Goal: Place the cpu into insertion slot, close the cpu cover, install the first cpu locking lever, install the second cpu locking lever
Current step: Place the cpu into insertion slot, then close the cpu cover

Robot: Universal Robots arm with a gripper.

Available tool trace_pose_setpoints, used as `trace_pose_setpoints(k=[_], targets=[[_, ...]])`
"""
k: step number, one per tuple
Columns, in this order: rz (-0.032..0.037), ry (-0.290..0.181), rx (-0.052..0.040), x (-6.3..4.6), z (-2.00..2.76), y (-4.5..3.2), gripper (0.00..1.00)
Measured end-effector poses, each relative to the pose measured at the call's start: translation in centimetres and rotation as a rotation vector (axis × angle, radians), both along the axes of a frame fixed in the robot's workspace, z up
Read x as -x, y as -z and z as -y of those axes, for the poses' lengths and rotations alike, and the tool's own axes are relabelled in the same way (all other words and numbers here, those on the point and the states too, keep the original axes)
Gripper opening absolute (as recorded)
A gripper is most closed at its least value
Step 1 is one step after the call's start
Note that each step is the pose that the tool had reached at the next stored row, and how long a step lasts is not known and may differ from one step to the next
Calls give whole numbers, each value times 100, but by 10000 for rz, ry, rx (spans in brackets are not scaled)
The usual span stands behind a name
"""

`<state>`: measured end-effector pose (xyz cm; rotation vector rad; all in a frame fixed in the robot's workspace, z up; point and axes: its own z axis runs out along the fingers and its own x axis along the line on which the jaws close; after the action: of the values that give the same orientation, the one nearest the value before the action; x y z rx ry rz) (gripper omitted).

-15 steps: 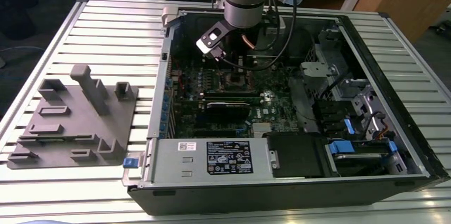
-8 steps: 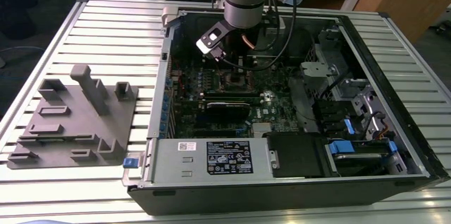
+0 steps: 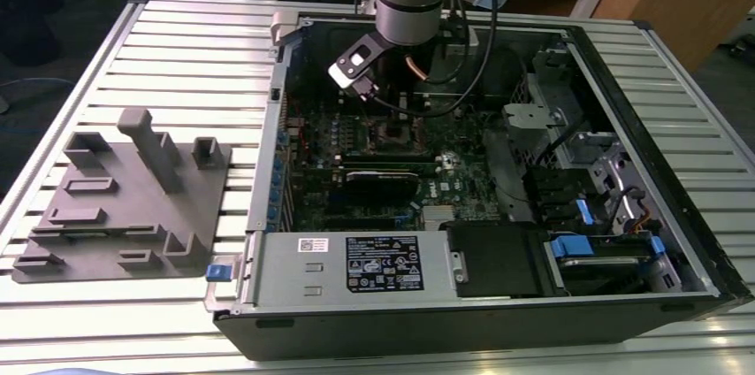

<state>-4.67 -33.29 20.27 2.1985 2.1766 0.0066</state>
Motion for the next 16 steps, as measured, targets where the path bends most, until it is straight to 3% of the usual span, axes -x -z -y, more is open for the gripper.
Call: trace_pose_setpoints(k=[8, 16], targets=[[-9, 0, 12, 1, 2, -182, 11], [-9, 0, 11, 1, 2, -247, 11]])
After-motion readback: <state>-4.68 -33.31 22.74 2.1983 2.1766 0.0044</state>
